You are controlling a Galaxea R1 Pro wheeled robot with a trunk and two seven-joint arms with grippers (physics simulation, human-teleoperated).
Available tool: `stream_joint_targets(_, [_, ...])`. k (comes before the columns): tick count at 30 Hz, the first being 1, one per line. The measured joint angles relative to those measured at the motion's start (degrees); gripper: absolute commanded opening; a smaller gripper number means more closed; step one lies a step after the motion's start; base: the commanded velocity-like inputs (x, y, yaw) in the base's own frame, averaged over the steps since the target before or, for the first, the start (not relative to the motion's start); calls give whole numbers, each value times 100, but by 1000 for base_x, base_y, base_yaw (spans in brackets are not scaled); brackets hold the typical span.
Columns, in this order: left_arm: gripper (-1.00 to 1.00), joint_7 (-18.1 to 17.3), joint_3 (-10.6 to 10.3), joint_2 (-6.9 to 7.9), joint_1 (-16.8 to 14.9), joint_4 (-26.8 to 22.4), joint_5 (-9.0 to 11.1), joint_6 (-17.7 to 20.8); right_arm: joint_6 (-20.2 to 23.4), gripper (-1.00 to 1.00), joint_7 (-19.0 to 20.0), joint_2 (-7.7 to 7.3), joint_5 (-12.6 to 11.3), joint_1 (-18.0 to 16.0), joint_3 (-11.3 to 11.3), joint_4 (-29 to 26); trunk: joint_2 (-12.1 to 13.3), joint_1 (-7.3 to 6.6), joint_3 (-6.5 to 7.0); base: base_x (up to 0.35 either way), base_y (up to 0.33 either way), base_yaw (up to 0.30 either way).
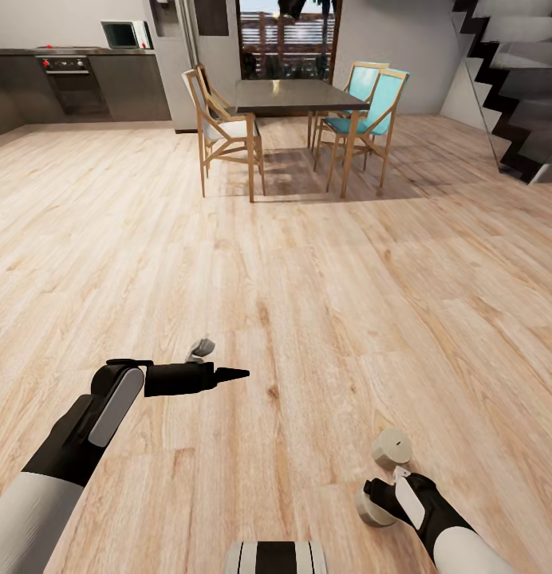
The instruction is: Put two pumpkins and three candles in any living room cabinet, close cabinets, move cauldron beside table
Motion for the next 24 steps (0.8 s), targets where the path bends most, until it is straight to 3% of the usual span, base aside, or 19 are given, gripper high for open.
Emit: stream_joint_targets(24, [100,-1,0,-2,0,0,2,0,3,100,-4,1,45,0,-3,-12,0,0,0,0,5,0])
